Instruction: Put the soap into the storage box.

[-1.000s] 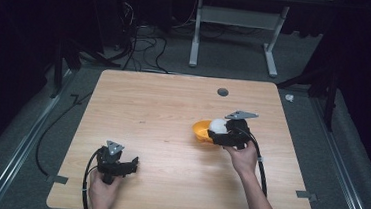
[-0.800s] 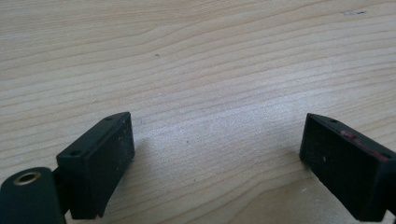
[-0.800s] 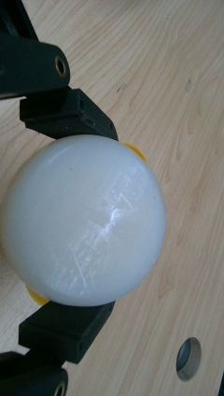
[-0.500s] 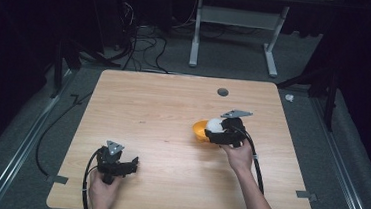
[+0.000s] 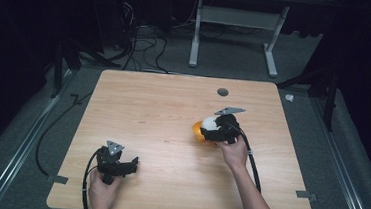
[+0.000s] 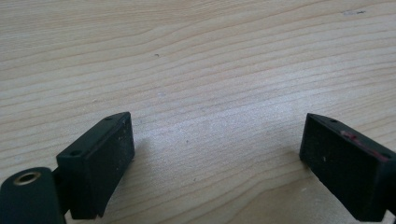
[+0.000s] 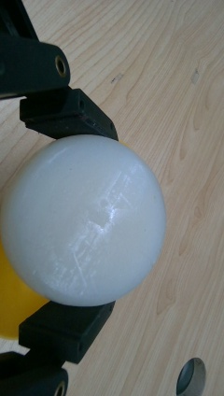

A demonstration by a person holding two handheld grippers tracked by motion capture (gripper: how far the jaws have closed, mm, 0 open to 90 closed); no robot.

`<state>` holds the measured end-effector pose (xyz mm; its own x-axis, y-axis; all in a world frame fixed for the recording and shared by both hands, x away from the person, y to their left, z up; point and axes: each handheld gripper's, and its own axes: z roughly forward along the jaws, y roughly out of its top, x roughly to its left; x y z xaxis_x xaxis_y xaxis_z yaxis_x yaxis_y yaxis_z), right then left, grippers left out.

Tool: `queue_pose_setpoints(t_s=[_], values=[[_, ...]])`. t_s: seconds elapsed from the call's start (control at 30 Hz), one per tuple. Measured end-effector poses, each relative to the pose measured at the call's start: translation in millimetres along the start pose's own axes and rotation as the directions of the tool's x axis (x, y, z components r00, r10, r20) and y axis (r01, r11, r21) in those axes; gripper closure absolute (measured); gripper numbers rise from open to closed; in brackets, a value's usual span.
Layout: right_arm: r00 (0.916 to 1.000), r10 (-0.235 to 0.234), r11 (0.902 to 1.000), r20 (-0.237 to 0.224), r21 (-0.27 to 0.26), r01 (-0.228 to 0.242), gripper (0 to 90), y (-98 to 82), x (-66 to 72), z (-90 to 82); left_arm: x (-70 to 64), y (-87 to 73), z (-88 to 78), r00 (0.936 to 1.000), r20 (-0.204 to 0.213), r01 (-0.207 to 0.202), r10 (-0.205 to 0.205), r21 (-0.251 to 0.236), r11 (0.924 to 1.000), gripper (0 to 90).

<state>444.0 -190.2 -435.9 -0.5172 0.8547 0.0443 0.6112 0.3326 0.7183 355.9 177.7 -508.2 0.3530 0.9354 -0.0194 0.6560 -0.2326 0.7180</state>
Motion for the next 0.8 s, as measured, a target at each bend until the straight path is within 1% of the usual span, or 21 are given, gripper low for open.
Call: queue_pose_setpoints(t_s=[0.2, 0.57, 0.8], values=[[1.0000, 0.009, 0.9996, 0.003, 0.026, -0.009, 24.4, -1.7, -2.5, 7.6, 0.0, 0.0, 0.0, 1.0000, 0.000, 0.000, 0.000, 0.000, 1.0000, 10.4], [0.9994, 0.034, 0.9983, 0.005, 0.048, -0.034, 24.4, -4.1, -8.5, 15.1, 0.0, 0.0, 0.0, 1.0000, 0.000, 0.000, 0.000, 0.000, 1.0000, 10.4], [0.9989, 0.047, 0.9969, 0.009, 0.063, -0.047, 24.3, -5.2, -8.6, 19.3, 0.0, 0.0, 0.0, 1.0000, 0.000, 0.000, 0.000, 0.000, 1.0000, 10.4]])
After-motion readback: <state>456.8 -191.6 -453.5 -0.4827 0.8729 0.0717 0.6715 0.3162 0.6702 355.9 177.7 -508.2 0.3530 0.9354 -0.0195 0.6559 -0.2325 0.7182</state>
